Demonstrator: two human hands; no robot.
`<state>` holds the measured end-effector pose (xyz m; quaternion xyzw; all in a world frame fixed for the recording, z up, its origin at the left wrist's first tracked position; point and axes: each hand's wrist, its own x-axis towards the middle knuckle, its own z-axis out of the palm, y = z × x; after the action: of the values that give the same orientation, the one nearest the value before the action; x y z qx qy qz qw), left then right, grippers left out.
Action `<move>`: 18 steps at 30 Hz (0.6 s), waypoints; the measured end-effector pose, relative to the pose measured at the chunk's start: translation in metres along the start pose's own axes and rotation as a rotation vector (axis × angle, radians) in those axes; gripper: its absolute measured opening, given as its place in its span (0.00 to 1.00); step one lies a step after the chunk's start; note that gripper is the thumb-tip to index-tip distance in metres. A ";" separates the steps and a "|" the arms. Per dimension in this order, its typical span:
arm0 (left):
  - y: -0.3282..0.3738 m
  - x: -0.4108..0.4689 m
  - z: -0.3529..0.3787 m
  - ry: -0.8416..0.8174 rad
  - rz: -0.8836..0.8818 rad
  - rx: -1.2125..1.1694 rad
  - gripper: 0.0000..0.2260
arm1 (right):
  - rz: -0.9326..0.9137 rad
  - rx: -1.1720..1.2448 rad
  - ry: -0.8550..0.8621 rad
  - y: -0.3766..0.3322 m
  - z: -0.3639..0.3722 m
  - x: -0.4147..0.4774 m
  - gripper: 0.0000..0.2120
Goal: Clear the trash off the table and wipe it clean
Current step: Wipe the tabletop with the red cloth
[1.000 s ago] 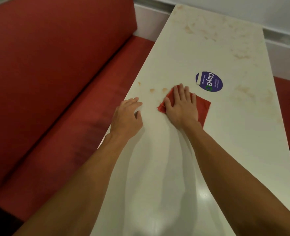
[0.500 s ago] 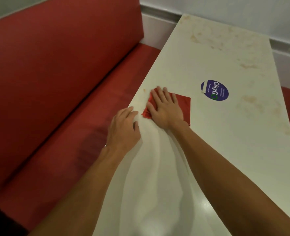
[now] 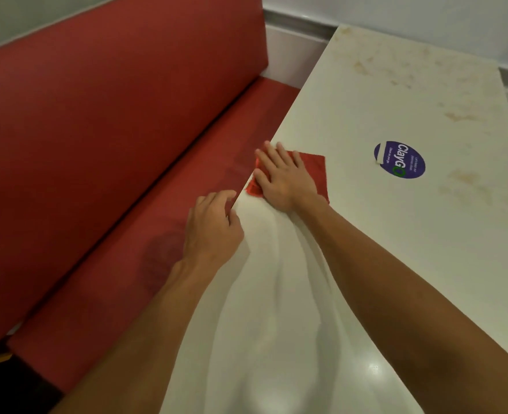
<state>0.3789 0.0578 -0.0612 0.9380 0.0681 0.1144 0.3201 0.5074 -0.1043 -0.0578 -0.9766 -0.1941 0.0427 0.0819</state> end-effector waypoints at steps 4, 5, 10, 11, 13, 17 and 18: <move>-0.005 -0.004 -0.007 0.057 -0.019 0.027 0.18 | -0.315 -0.052 -0.025 0.006 0.005 -0.074 0.30; -0.005 -0.004 -0.009 0.055 -0.018 0.014 0.18 | -0.302 -0.052 -0.020 0.018 0.005 -0.090 0.31; -0.004 -0.004 -0.019 0.048 -0.035 -0.006 0.18 | 0.150 -0.027 0.026 0.050 -0.004 -0.064 0.35; -0.006 -0.005 -0.021 0.058 -0.038 -0.016 0.18 | 0.228 -0.012 0.035 0.040 -0.003 -0.048 0.36; -0.011 -0.007 -0.027 0.079 -0.057 -0.053 0.18 | 0.261 0.025 0.056 0.008 0.002 -0.026 0.36; -0.025 -0.013 -0.039 0.118 -0.159 -0.126 0.18 | -0.031 0.049 0.056 -0.070 0.020 -0.077 0.33; -0.027 -0.013 -0.042 0.117 -0.185 -0.152 0.18 | -0.101 0.059 0.052 -0.082 0.023 -0.104 0.32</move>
<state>0.3539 0.1010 -0.0481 0.8925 0.1642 0.1434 0.3949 0.3784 -0.0661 -0.0604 -0.9635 -0.2397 0.0189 0.1178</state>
